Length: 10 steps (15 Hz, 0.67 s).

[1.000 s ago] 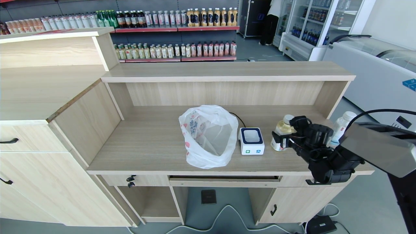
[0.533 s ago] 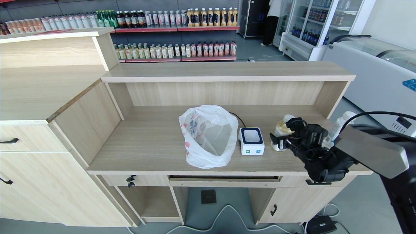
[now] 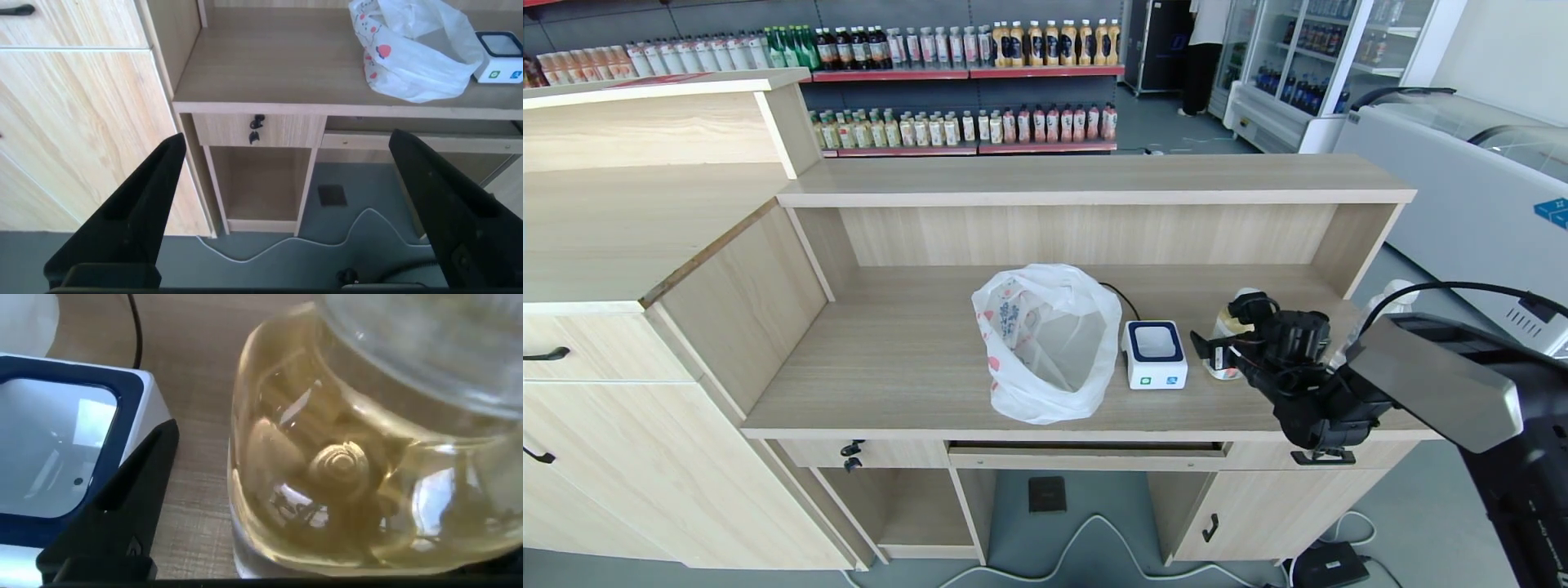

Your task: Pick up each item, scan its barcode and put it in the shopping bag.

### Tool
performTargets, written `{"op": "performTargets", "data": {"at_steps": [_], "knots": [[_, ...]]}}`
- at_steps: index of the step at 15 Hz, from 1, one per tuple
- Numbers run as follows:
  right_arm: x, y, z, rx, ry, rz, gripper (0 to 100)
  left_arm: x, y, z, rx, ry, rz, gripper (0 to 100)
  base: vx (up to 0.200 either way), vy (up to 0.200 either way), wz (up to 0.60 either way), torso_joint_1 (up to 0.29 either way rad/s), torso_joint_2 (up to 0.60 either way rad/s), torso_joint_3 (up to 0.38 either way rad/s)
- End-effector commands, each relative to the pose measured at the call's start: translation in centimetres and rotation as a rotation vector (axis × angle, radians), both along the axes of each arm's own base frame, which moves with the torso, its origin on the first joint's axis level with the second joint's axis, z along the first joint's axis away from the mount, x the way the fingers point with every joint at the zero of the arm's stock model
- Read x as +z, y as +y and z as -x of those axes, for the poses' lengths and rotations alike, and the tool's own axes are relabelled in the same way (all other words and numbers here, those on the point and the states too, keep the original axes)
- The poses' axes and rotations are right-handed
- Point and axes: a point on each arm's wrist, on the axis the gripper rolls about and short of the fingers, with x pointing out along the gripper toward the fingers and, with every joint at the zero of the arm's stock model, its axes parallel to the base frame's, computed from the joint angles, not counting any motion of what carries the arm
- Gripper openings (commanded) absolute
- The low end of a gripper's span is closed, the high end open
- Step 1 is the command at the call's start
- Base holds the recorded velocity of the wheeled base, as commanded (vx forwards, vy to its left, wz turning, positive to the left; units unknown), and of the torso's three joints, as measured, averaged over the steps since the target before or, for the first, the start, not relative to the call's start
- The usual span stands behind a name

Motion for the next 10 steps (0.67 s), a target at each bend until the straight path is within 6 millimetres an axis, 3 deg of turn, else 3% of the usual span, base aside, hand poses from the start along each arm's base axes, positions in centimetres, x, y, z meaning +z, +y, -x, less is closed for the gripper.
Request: {"op": "performTargets", "data": {"at_steps": [1,5,10], "knots": [[-0.27,0.21,-0.16,0.006,0.001,0.001,0,0.0,0.0,0.0,0.0,-0.001,0.0,100,0.0,0.0,0.0,0.0,0.0,0.0],[-1.1,0.31,-0.34,0.01,0.012,0.002,0,0.0,0.0,0.0,0.0,-0.001,0.0,100,0.0,0.0,0.0,0.0,0.0,0.0],[-0.68,0.55,-0.49,0.016,-0.012,0.007,0,0.0,0.0,0.0,0.0,-0.001,0.0,100,0.0,0.0,0.0,0.0,0.0,0.0]]}}
